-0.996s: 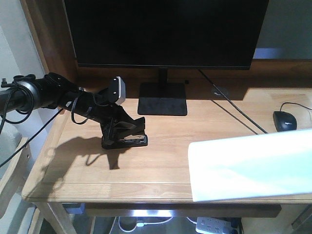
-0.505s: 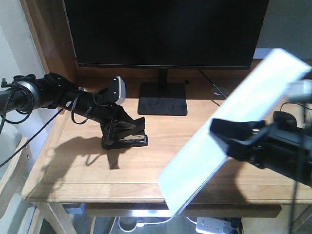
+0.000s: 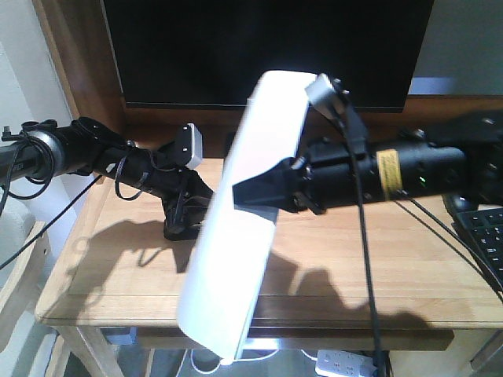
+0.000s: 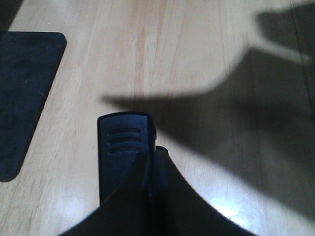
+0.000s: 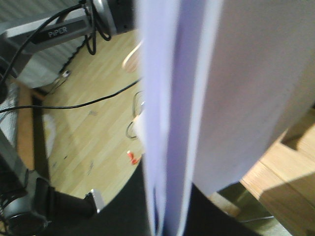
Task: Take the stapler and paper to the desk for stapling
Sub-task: 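Swing the right gripper with the white paper over the desk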
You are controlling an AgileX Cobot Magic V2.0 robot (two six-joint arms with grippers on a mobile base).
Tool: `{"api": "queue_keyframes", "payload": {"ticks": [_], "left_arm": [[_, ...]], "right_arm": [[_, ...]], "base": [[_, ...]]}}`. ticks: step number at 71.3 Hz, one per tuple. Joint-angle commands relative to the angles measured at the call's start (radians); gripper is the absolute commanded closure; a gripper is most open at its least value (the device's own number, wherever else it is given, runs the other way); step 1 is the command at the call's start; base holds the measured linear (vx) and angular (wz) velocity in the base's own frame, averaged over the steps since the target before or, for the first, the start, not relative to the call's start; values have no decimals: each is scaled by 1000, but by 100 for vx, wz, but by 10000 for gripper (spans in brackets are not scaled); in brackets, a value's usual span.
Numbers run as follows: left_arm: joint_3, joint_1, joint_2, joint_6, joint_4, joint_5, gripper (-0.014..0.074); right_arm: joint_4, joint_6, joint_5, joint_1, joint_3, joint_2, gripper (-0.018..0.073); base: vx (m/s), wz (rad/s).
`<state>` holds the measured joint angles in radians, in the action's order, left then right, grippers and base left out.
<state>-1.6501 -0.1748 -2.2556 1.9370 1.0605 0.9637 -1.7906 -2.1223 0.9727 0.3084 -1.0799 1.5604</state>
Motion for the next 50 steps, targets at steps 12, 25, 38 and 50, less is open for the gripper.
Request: {"api": "queue_keyframes", "payload": {"ticks": [12,25,38,50], "left_arm": [[-25,-3,62,-9,56,20,603],[-25,-3,62,-9,56,20,603],[-25,-3,62,-9,56,20,603],[-25,-3,62,-9,56,20,603]], "right_arm": [[-8,-3,87,-57,-147,211,562],[-8,-3,112,-177,-141,332,562],[-8,-3,122,-282,-141,384,562],[-8,-2,86,-322,-141,426,562]], "base": [[0,0],[0,0],[0,0],[0,0]]}}
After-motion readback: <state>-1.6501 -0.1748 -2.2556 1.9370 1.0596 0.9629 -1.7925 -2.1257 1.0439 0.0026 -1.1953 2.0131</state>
